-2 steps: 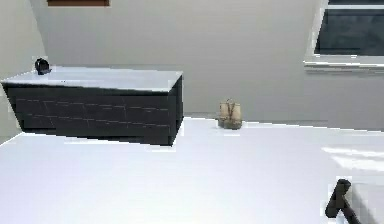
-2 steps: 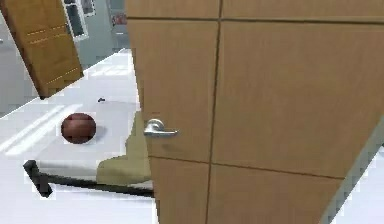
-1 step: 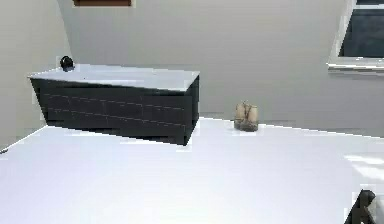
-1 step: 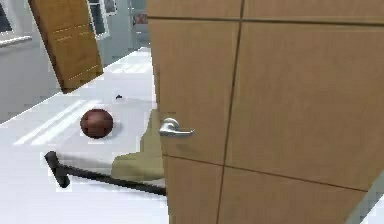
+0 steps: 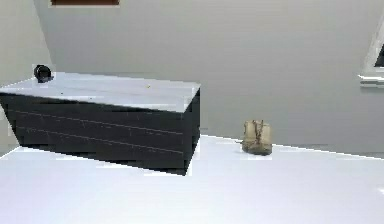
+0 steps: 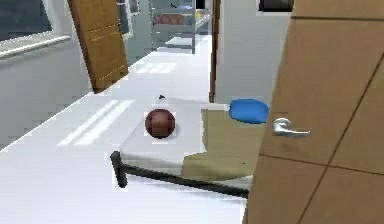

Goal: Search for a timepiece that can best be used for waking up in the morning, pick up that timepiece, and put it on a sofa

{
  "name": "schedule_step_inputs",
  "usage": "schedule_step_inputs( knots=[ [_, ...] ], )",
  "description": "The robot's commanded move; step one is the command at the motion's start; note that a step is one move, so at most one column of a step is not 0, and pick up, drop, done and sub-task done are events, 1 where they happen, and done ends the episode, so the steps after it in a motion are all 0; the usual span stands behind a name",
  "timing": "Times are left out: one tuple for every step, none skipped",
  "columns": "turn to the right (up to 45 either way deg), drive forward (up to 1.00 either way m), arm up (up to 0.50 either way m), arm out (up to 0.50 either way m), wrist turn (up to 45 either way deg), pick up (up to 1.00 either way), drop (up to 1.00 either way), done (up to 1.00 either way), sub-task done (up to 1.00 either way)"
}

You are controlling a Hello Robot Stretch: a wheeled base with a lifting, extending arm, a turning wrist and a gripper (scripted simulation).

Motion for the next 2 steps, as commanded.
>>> schedule_step_inputs(
  knots=[
    [-45.0, 0.0, 0.0, 0.0, 0.0, 0.0, 0.0, 0.0, 0.0],
    [0.0, 1.0, 0.0, 0.0, 0.0, 0.0, 0.0, 0.0, 0.0]
  ],
)
